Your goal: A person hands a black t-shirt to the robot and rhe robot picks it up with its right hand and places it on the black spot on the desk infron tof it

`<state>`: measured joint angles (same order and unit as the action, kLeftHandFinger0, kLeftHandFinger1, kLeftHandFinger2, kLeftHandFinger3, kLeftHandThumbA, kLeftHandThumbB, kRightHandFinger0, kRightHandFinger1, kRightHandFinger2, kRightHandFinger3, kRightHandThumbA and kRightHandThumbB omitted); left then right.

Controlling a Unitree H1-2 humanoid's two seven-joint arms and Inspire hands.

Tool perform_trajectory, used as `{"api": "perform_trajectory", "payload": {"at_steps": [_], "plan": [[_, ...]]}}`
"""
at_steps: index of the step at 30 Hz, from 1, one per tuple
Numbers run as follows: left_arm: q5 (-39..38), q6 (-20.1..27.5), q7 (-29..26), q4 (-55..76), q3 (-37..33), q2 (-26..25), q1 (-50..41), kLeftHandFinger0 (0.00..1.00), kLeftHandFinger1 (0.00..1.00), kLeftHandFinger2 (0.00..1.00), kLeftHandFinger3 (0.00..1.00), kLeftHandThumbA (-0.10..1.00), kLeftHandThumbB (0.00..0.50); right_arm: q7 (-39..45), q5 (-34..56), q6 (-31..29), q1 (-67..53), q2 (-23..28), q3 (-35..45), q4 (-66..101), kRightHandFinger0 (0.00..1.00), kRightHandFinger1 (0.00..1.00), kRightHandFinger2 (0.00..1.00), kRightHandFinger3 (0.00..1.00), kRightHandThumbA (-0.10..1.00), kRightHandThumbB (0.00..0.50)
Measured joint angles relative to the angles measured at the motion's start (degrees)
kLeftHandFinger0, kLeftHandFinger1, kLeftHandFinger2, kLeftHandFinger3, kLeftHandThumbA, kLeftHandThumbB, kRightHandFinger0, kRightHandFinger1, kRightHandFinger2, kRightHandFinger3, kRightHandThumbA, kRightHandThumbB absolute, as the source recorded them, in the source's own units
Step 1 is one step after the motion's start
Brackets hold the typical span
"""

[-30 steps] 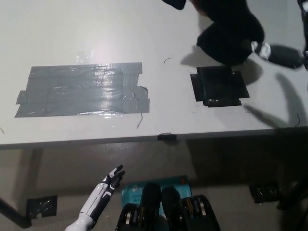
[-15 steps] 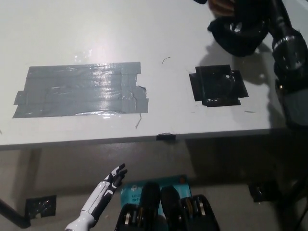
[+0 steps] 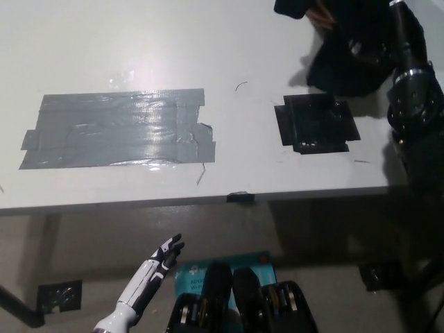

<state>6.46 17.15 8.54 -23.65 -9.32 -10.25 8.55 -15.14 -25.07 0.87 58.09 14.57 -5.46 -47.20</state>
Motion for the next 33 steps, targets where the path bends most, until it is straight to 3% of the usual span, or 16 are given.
{"api": "perform_trajectory", "payload": {"at_steps": [4,5,7,8,10,14,18,20,21,22,28,29,30,31,32,33], "plan": [[0.00,0.02,0.02,-0.01,0.02,0.00,0.22,1.00,1.00,1.00,1.00,1.00,0.500,-1.39,-1.02,-2.22,-0.62,0.56,-0.47,5.06,0.00,0.53,0.91,1.00,-0.10,0.144],[-0.01,0.02,0.02,-0.06,0.03,0.00,0.35,1.00,1.00,1.00,1.00,1.00,0.500,-1.44,-1.41,-2.62,-0.64,0.93,-1.11,7.02,0.02,0.56,0.93,1.00,-0.10,0.182],[-0.01,0.03,0.12,-0.20,0.05,-0.01,0.94,1.00,1.00,1.00,1.00,1.00,0.500,-1.40,-2.77,-3.89,-0.61,2.26,-2.92,11.23,0.07,0.59,0.95,1.00,-0.10,0.194],[-0.02,0.02,0.18,-0.18,0.07,-0.02,1.06,1.00,1.00,1.00,1.00,1.00,0.500,-1.23,-3.42,-4.57,-0.61,2.99,-4.12,12.35,0.07,0.55,0.93,0.96,-0.10,0.217],[-0.01,0.02,0.47,-0.18,0.08,-0.03,1.11,1.00,1.00,1.00,1.00,1.00,0.500,-0.34,-4.95,-5.89,-0.62,4.53,-7.48,13.98,0.00,0.41,0.76,0.73,-0.10,0.206],[-0.01,0.02,0.62,-0.19,0.08,-0.06,1.13,1.00,1.00,1.00,1.00,1.00,0.500,1.60,-7.49,-7.83,-0.86,7.04,-12.43,15.26,0.00,0.38,0.79,0.68,-0.10,0.215],[0.03,0.01,0.65,-0.18,0.06,-0.06,1.17,1.00,1.00,1.00,1.00,1.00,0.500,4.42,-11.25,-9.86,-1.73,9.62,-18.70,15.08,0.00,0.43,0.89,0.78,-0.10,0.229],[0.08,-0.07,0.65,-0.12,0.06,-0.07,1.16,1.00,1.00,1.00,1.00,1.00,0.500,5.07,-12.58,-10.26,-1.99,10.17,-20.68,14.48,0.00,0.44,0.90,0.80,-0.10,0.219],[0.10,-0.14,0.66,-0.10,0.06,-0.07,1.17,1.00,1.00,1.00,1.00,1.00,0.500,5.70,-13.56,-10.62,-2.36,10.46,-21.99,14.03,0.00,0.42,0.86,0.76,-0.10,0.229],[0.10,-0.15,0.66,-0.10,0.06,-0.07,1.17,1.00,1.00,1.00,1.00,1.00,0.500,5.94,-13.99,-10.86,-2.52,10.55,-22.56,13.73,0.00,0.41,0.88,0.78,-0.10,0.207],[0.37,-0.11,0.65,-0.31,0.06,-0.07,1.24,1.00,1.00,1.00,1.00,1.00,0.500,7.56,-17.51,-11.43,-4.30,10.81,-26.64,10.34,0.01,0.54,1.00,0.96,-0.10,0.224],[0.37,-0.11,0.65,-0.32,0.06,-0.08,1.23,1.00,1.00,1.00,1.00,1.00,0.500,7.60,-17.90,-11.44,-4.51,10.79,-27.26,9.54,0.11,0.63,1.00,0.99,-0.10,0.230],[0.37,-0.11,0.66,-0.32,0.06,-0.07,1.23,1.00,1.00,1.00,1.00,1.00,0.500,8.06,-18.97,-11.35,-4.95,10.70,-28.27,8.01,0.56,0.98,1.00,1.00,-0.10,0.171],[0.37,-0.11,0.66,-0.32,0.06,-0.08,1.23,1.00,1.00,1.00,1.00,1.00,0.500,8.21,-19.08,-11.29,-5.05,10.68,-28.37,7.83,0.92,1.00,1.00,1.00,0.06,0.225],[0.37,-0.13,0.65,-0.32,0.06,-0.07,1.23,1.00,1.00,1.00,1.00,1.00,0.500,10.21,-19.36,-10.37,-5.68,10.62,-28.76,7.27,1.00,1.00,1.00,1.00,0.28,0.346],[0.37,-0.14,0.65,-0.32,0.06,-0.07,1.22,1.00,1.00,1.00,1.00,1.00,0.500,11.37,-19.40,-9.85,-6.07,10.61,-28.98,7.24,1.00,1.00,1.00,1.00,0.36,0.430]]}}
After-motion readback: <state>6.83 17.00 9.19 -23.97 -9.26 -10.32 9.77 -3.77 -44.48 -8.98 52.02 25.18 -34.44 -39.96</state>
